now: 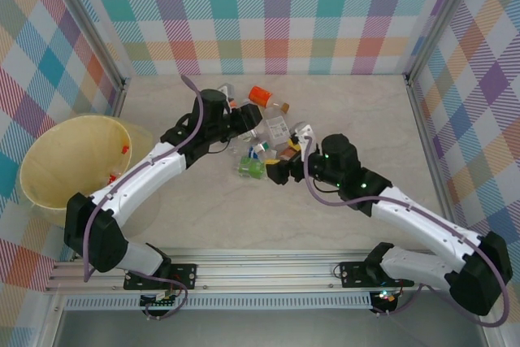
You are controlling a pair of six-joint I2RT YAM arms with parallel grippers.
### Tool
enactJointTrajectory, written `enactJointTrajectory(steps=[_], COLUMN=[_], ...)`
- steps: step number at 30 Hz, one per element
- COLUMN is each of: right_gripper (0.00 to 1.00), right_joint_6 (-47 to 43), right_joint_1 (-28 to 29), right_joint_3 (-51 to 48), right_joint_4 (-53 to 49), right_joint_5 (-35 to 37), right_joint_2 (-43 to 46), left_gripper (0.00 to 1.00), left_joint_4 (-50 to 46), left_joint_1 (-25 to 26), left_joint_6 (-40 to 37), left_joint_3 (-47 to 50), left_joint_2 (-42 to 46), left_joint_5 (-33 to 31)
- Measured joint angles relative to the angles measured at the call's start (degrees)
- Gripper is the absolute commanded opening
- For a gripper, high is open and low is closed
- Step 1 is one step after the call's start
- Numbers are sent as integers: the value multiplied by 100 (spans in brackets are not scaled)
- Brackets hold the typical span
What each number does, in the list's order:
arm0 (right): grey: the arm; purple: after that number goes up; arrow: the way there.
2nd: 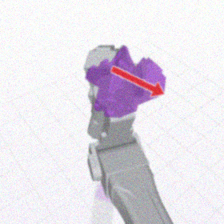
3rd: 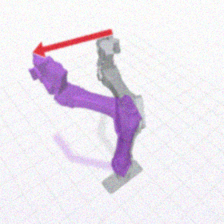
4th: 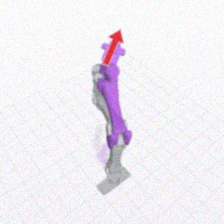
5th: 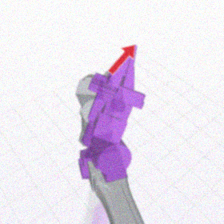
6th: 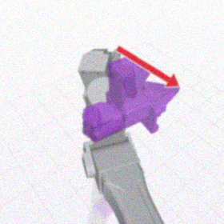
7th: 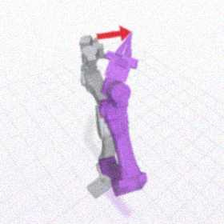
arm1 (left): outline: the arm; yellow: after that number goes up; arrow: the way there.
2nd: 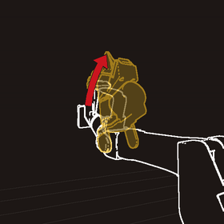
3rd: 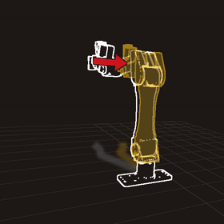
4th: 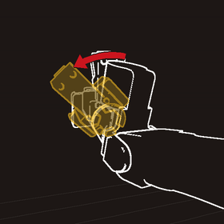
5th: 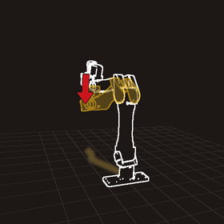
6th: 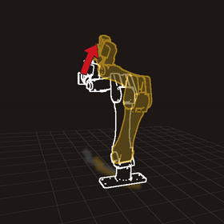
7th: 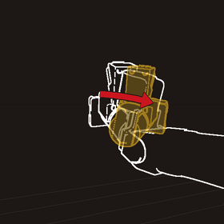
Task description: Put the plastic bottles in the bin
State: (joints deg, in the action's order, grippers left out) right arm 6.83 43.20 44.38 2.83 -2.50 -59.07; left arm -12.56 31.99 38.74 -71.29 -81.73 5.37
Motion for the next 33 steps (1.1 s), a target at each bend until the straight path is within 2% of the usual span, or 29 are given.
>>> enactJointTrajectory(steps=[4,11,19,26,33], right_gripper=[100,100,100,100,100], right_joint_6=[42,177,304,308,319], right_joint_1=[0,0,0,0,0], right_joint_3=[-466,-833,-841,-841,-839], right_joint_4=[387,752,868,1054,1261], right_joint_5=[715,1556,1729,1781,1923], right_joint_2=[402,350,-120,-262,-463], left_gripper=[55,54,54,54,54], left_joint_4=[-479,-1078,-2114,-2653,-3191], left_joint_1=[-116,-407,-439,-439,-459], left_joint_6=[-278,-693,-1552,-2352,-3119], left_joint_3=[-195,-354,-1126,-1856,-2599], left_joint_2=[275,1097,1775,2223,2208], left_joint_5=[-369,-1003,-2271,-3414,-5171])
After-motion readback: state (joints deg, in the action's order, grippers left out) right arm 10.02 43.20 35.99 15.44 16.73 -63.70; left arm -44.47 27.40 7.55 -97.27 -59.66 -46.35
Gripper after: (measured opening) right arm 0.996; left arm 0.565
